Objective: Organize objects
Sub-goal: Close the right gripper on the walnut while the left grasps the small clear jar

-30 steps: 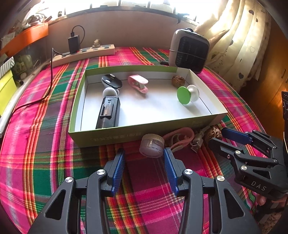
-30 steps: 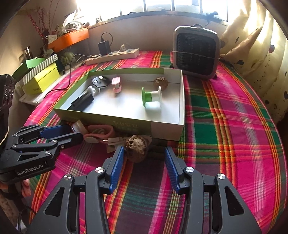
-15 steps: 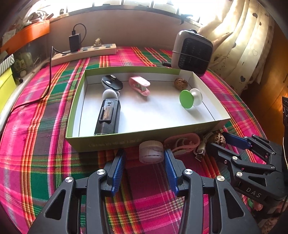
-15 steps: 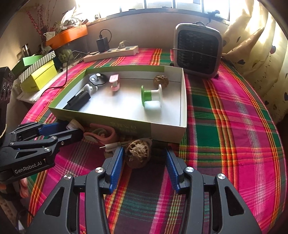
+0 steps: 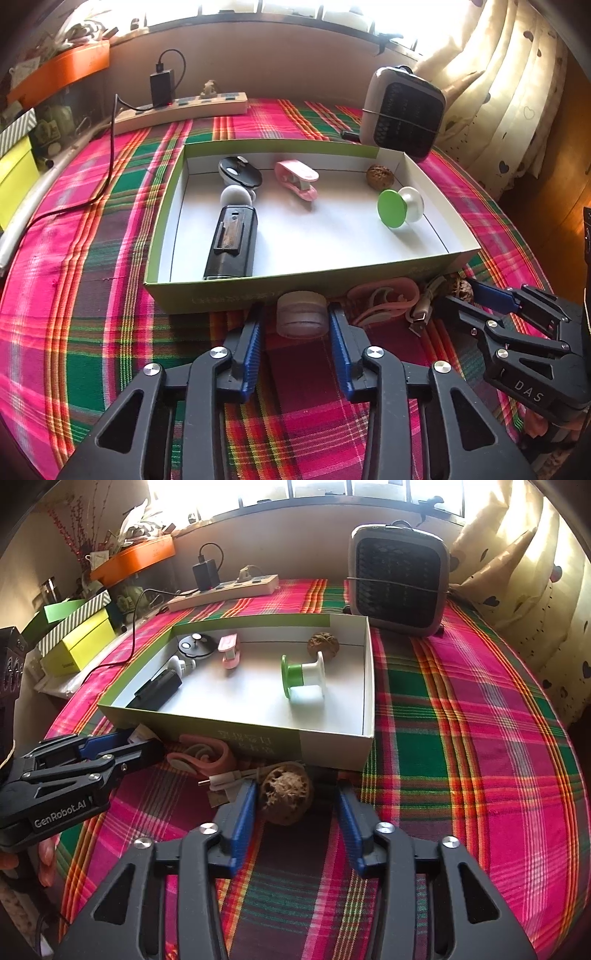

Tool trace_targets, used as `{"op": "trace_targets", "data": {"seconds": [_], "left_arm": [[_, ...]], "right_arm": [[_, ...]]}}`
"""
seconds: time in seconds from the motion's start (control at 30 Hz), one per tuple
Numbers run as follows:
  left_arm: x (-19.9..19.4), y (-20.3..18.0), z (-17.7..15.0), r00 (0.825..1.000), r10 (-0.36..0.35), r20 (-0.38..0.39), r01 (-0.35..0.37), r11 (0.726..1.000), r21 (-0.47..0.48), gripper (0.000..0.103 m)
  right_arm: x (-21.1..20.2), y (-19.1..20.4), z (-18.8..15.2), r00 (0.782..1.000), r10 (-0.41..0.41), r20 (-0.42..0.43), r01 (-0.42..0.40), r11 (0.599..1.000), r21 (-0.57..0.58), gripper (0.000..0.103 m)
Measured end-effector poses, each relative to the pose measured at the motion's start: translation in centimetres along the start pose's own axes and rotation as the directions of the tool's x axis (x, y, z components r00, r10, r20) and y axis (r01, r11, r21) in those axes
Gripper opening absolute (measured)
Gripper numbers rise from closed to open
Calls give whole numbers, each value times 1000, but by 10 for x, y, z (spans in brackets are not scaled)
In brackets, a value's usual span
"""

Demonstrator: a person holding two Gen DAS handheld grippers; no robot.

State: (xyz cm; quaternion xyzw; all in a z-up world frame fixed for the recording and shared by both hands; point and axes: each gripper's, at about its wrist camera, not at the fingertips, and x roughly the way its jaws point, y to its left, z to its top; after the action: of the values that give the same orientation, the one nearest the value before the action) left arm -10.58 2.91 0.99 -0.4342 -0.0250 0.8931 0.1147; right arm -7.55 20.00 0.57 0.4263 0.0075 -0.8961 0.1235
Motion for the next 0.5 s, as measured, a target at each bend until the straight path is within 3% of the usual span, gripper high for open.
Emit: {"op": "trace_targets", "data": {"seconds": [0.13, 0.5], "left_arm": [[0, 2, -1, 1000, 6, 2, -6, 1000, -3, 26], [-1, 2, -1, 1000, 11, 4, -11, 1000, 0, 25]], "right_arm": [[0, 1, 0, 1000, 6, -2, -6, 1000, -6, 32], [0, 1, 0, 1000, 11, -2, -11, 1000, -3, 32]]}}
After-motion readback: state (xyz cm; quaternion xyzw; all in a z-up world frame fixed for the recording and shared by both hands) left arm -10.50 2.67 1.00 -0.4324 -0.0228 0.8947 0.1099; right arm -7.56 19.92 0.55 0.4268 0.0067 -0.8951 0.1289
